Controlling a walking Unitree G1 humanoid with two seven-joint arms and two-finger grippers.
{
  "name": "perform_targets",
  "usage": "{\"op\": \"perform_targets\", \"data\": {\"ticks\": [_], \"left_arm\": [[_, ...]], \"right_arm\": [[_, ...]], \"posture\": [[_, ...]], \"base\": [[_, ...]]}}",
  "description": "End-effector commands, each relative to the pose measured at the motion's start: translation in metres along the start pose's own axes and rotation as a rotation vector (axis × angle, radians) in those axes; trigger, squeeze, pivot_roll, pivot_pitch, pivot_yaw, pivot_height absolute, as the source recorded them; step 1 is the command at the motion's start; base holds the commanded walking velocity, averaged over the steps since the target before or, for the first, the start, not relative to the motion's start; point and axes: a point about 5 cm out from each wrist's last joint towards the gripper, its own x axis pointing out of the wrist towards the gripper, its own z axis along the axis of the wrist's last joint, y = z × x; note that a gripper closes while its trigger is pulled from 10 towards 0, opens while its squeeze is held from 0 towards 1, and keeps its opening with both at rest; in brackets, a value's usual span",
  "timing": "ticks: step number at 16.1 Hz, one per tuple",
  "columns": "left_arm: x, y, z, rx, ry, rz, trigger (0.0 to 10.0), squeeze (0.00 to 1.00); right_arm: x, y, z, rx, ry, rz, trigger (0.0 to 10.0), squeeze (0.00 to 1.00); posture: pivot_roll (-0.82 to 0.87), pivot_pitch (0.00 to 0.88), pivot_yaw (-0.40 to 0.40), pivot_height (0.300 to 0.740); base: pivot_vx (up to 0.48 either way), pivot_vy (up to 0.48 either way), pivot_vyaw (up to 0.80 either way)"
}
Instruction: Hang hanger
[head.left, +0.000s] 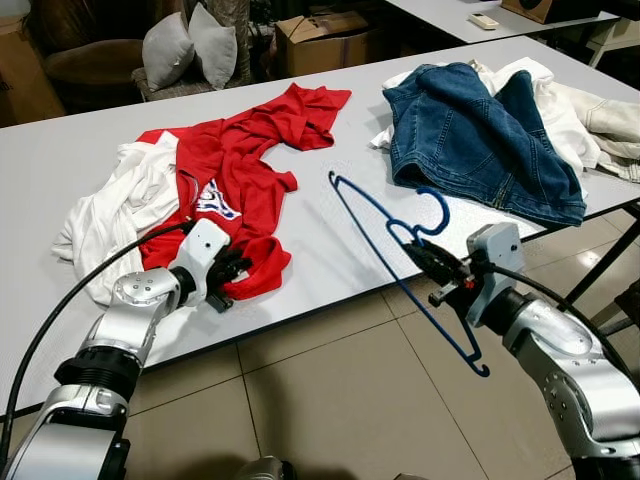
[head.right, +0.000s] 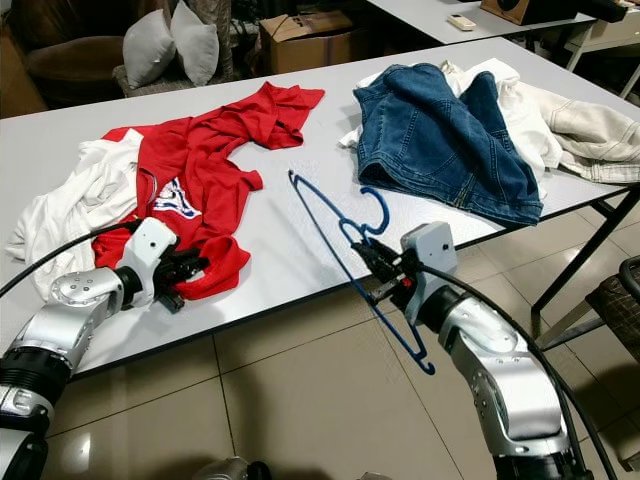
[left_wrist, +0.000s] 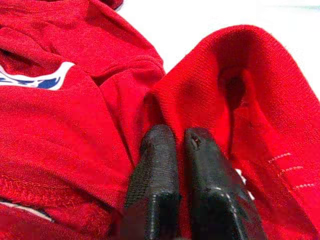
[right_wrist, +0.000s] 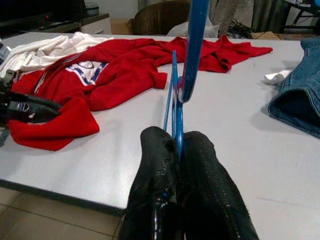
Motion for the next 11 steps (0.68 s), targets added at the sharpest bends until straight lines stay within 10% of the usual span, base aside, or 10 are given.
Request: {"op": "perform_targets", "data": {"ticks": [1, 11], "left_arm": [[0.0, -0.004, -0.006, -0.01, 0.012, -0.011, 0.0, 0.0], [-0.006, 0.001, 0.038, -0.105, -0.281, 0.052, 0.0, 0.0]], "right_arm": [[0.001, -0.002, 0.002, 0.006, -0.002, -0.005, 10.0, 0.0], [0.003, -0.007, 0.006, -0.055, -0.058, -0.025, 10.0, 0.0]], "posture": [[-0.1, 0.035, 0.052, 0.74], [-0.1, 0.03, 0.036, 0.74]], "base": [[0.0, 0.0, 0.0], [0.0, 0.0, 0.0]]}}
